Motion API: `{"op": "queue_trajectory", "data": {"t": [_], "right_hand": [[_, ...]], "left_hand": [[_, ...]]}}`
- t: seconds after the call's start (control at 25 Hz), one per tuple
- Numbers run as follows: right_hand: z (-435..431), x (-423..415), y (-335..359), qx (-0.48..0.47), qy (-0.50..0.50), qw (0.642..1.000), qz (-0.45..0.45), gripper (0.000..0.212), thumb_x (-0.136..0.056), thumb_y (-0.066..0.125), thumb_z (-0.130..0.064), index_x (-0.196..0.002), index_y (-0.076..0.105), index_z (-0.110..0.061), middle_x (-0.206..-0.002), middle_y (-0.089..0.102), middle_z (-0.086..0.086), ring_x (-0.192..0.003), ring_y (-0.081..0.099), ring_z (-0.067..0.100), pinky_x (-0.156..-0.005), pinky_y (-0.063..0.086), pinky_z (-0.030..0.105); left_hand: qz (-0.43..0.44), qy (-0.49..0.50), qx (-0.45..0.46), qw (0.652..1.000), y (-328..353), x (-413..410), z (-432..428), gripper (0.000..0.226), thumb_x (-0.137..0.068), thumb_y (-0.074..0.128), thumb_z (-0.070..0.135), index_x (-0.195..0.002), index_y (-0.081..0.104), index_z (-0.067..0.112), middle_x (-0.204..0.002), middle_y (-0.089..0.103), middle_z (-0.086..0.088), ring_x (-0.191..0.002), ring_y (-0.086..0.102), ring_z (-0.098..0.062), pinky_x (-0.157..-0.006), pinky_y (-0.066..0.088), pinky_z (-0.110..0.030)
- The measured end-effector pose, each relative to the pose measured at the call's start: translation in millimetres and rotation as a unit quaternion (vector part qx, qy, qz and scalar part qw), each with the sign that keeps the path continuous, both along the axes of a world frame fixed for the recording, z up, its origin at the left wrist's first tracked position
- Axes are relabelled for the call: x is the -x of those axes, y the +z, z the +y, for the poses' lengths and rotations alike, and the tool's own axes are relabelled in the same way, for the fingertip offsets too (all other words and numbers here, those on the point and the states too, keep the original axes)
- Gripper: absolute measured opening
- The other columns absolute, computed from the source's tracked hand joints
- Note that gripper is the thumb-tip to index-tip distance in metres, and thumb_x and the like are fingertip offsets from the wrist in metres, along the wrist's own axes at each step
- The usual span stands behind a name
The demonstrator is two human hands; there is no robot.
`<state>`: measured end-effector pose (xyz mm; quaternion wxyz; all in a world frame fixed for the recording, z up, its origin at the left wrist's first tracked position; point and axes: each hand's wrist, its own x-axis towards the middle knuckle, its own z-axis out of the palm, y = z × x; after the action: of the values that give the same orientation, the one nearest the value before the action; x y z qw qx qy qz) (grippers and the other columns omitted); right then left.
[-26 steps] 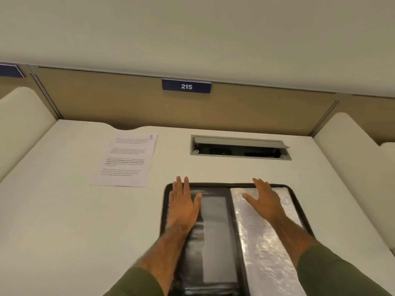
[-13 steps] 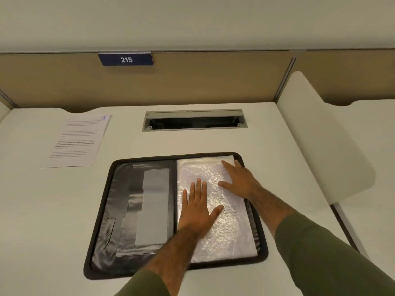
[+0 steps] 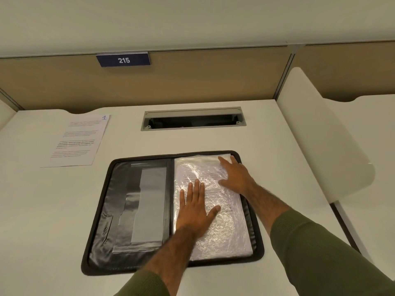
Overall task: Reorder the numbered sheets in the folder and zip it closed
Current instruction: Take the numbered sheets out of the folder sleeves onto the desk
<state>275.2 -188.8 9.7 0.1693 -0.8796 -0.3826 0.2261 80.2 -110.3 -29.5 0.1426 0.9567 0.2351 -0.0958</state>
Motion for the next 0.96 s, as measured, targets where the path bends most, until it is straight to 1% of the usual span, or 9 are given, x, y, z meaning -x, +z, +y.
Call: {"op": "queue_trajectory", "data": {"t": [0.12, 0.24, 0.28, 0.36, 0.44, 0.48, 0.56, 0.8, 0.96], "right_hand": [[3.9, -1.0, 7.1, -0.174, -0.145, 0.965, 0.135, 0.075, -0.091, 0.074, -0.025, -0.155, 0.035, -0.024, -0.147, 0.053, 0.005, -0.131, 0.052, 0.019, -0.100, 0.046, 0.027], [6.1, -1.9, 21.8, -0.255, -0.274, 0.898, 0.232, 0.070, -0.091, 0.075, -0.027, -0.150, 0.039, -0.017, -0.143, 0.053, 0.007, -0.121, 0.058, 0.024, -0.091, 0.057, 0.034], [5.4, -3.0, 24.7, -0.268, -0.306, 0.878, 0.252, 0.061, -0.090, 0.075, -0.027, -0.142, 0.046, -0.014, -0.134, 0.058, 0.009, -0.110, 0.062, 0.023, -0.083, 0.059, 0.033], [2.1, -4.3, 30.1, -0.290, -0.353, 0.839, 0.295, 0.026, -0.091, 0.075, -0.024, -0.105, 0.058, -0.012, -0.100, 0.063, 0.010, -0.079, 0.061, 0.017, -0.061, 0.055, 0.026], [-0.6, -8.8, 27.0, -0.283, -0.360, 0.823, 0.335, 0.027, -0.089, 0.077, -0.025, -0.087, 0.058, -0.007, -0.087, 0.062, 0.014, -0.071, 0.059, 0.023, -0.061, 0.057, 0.032], [-1.4, -10.5, 26.8, -0.266, -0.353, 0.828, 0.346, 0.029, -0.088, 0.078, -0.025, -0.088, 0.061, -0.002, -0.090, 0.065, 0.016, -0.074, 0.062, 0.026, -0.068, 0.061, 0.039], [-1.3, -10.1, 32.0, -0.243, -0.328, 0.846, 0.345, 0.025, -0.090, 0.076, -0.023, -0.096, 0.066, -0.001, -0.099, 0.070, 0.017, -0.085, 0.070, 0.030, -0.073, 0.063, 0.040], [-2.4, -8.6, 48.4, -0.237, -0.283, 0.860, 0.353, 0.017, -0.094, 0.071, -0.020, -0.098, 0.067, -0.004, -0.103, 0.070, 0.016, -0.089, 0.072, 0.031, -0.060, 0.061, 0.031], [5.6, -8.2, 57.8, -0.246, -0.292, 0.854, 0.354, 0.017, -0.095, 0.069, -0.019, -0.099, 0.066, -0.002, -0.104, 0.070, 0.019, -0.087, 0.073, 0.033, -0.068, 0.064, 0.038]], "left_hand": [[-0.005, 0.004, 0.006, 1.000, -0.9, -1.2, -0.9, 0.091, -0.092, 0.001, 0.081, -0.153, -0.030, 0.021, -0.158, -0.042, 0.001, -0.145, -0.039, -0.019, -0.123, -0.016, -0.049], [-0.012, 0.008, 0.014, 1.000, -3.0, -2.3, -1.6, 0.090, -0.093, 0.000, 0.080, -0.154, -0.028, 0.021, -0.158, -0.042, 0.001, -0.146, -0.039, -0.019, -0.123, -0.016, -0.049], [-0.015, 0.011, 0.017, 1.000, -3.1, -2.8, -1.6, 0.089, -0.093, 0.001, 0.080, -0.154, -0.027, 0.021, -0.158, -0.041, 0.001, -0.146, -0.038, -0.019, -0.123, -0.015, -0.049], [-0.022, 0.014, 0.024, 0.999, -1.4, -5.8, -2.9, 0.089, -0.094, 0.004, 0.079, -0.155, -0.025, 0.021, -0.159, -0.040, 0.001, -0.146, -0.037, -0.019, -0.124, -0.012, -0.048], [-0.033, 0.020, 0.032, 0.999, 4.4, -13.5, -8.9, 0.091, -0.094, 0.007, 0.080, -0.156, -0.023, 0.019, -0.161, -0.036, 0.000, -0.148, -0.033, -0.019, -0.125, -0.009, -0.047], [-0.041, 0.030, 0.040, 0.998, 9.1, -19.3, -14.7, 0.094, -0.093, 0.008, 0.081, -0.157, -0.021, 0.018, -0.162, -0.033, -0.001, -0.149, -0.031, -0.019, -0.125, -0.009, -0.046], [-0.056, 0.063, 0.065, 0.994, 19.1, -33.9, -30.4, 0.102, -0.090, 0.012, 0.084, -0.157, -0.020, 0.015, -0.163, -0.031, -0.005, -0.150, -0.029, -0.021, -0.125, -0.011, -0.046], [-0.054, 0.163, 0.086, 0.981, 43.8, -76.2, -64.7, 0.115, -0.086, 0.024, 0.086, -0.155, -0.024, 0.007, -0.160, -0.036, -0.013, -0.150, -0.028, -0.031, -0.121, -0.016, -0.052], [-0.037, 0.204, 0.090, 0.974, 55.4, -86.5, -68.4, 0.096, -0.100, 0.038, 0.053, -0.155, -0.020, 0.002, -0.162, -0.029, -0.019, -0.151, -0.025, -0.037, -0.122, -0.010, -0.058]]}}
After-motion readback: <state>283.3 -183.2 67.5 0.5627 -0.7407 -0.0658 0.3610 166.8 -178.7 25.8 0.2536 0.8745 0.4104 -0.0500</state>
